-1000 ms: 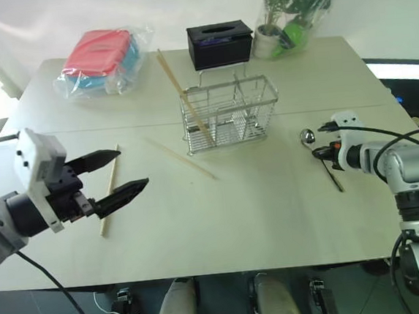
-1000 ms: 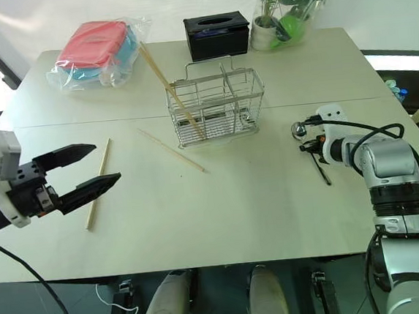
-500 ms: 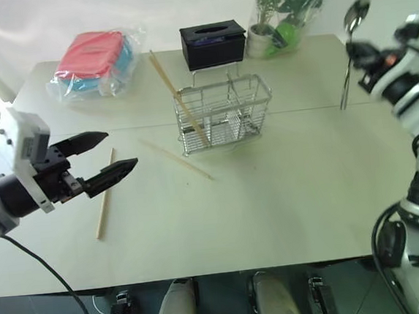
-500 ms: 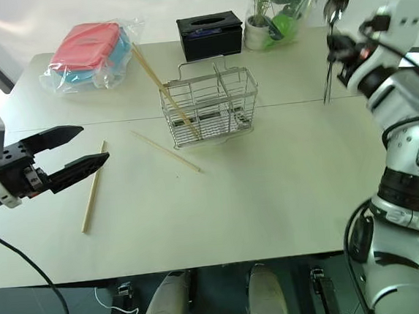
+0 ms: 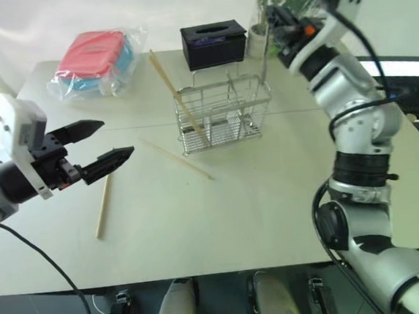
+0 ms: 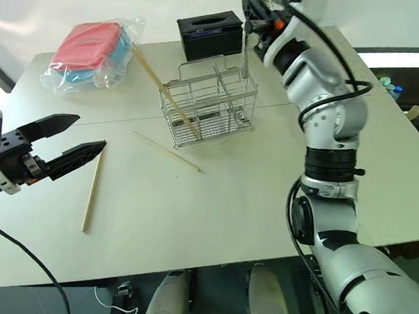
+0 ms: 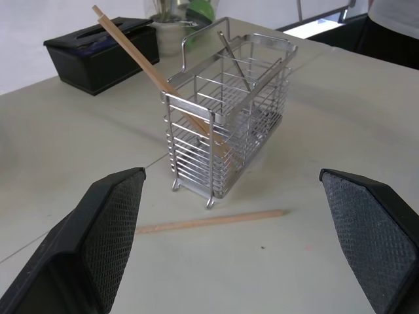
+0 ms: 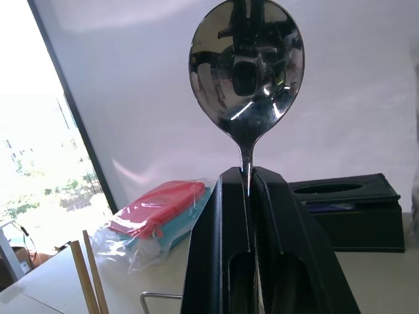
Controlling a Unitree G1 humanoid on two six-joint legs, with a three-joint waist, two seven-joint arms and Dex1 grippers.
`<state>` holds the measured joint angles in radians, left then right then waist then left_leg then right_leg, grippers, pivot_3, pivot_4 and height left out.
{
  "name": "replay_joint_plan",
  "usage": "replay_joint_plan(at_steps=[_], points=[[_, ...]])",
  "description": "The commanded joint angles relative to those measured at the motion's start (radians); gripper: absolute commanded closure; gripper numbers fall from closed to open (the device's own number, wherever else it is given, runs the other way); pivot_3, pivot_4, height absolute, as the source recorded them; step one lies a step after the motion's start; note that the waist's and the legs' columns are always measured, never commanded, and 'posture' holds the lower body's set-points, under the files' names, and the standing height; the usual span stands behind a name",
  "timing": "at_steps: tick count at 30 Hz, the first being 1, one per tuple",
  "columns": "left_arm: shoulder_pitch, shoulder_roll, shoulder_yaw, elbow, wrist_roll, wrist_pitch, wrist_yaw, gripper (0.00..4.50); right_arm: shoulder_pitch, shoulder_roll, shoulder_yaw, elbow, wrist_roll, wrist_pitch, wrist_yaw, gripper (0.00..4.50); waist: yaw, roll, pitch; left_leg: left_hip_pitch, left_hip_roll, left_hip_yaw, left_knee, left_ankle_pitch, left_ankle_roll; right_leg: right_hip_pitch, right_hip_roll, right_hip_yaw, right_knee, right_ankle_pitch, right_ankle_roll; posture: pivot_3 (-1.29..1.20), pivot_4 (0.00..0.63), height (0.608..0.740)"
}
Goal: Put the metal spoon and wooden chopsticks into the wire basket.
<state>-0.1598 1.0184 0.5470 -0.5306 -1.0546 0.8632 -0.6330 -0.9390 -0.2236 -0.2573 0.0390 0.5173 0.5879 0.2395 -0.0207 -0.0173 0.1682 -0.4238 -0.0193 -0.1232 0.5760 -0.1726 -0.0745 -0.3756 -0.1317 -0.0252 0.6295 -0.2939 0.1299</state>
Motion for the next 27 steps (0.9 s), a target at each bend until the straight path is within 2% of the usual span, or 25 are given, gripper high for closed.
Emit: replay_joint_plan(at_steps=[1,10,17,24,27], points=[[0.000,0.001,0.053,-0.028,-0.012,-0.008,0.010,0.00,-0.025,0.024,0.035,0.026,-0.031,-0.093,0.022,4.44,-0.002,0.000,0.000,0.000,0.000,0.000,0.000,0.000,0.000,0.000,0.000,0.000,0.000,0.000,0.000,0.00,0.150,0.710],[0.021,0.001,0.099,-0.057,-0.046,0.010,0.048,0.00,-0.040,0.102,0.114,0.257,-0.143,-0.342,0.064,4.44,-0.011,0.000,0.000,0.002,0.001,0.000,0.000,0.000,0.000,0.001,0.002,0.001,0.001,0.000,0.000,0.00,0.150,0.710],[0.021,0.007,0.115,-0.060,-0.065,0.017,0.067,0.00,-0.038,0.120,0.127,0.403,-0.220,-0.501,0.052,4.44,-0.025,0.000,0.000,0.004,0.001,0.000,0.000,0.000,0.000,0.002,0.003,0.002,0.001,0.000,0.000,0.00,0.150,0.710],[0.029,0.012,0.124,-0.059,-0.070,0.017,0.066,0.00,-0.032,0.118,0.113,0.490,-0.242,-0.559,0.034,4.44,-0.025,0.000,0.000,0.004,0.005,0.000,-0.001,0.000,-0.001,0.002,0.007,0.004,0.001,0.000,0.000,0.00,0.150,0.710],[0.030,0.015,0.122,-0.054,-0.067,0.013,0.061,0.00,-0.026,0.116,0.104,0.493,-0.234,-0.547,0.022,3.50,-0.024,0.000,0.000,0.005,0.007,0.000,-0.001,0.000,-0.001,0.002,0.009,0.005,0.001,0.000,0.000,0.00,0.150,0.710]])
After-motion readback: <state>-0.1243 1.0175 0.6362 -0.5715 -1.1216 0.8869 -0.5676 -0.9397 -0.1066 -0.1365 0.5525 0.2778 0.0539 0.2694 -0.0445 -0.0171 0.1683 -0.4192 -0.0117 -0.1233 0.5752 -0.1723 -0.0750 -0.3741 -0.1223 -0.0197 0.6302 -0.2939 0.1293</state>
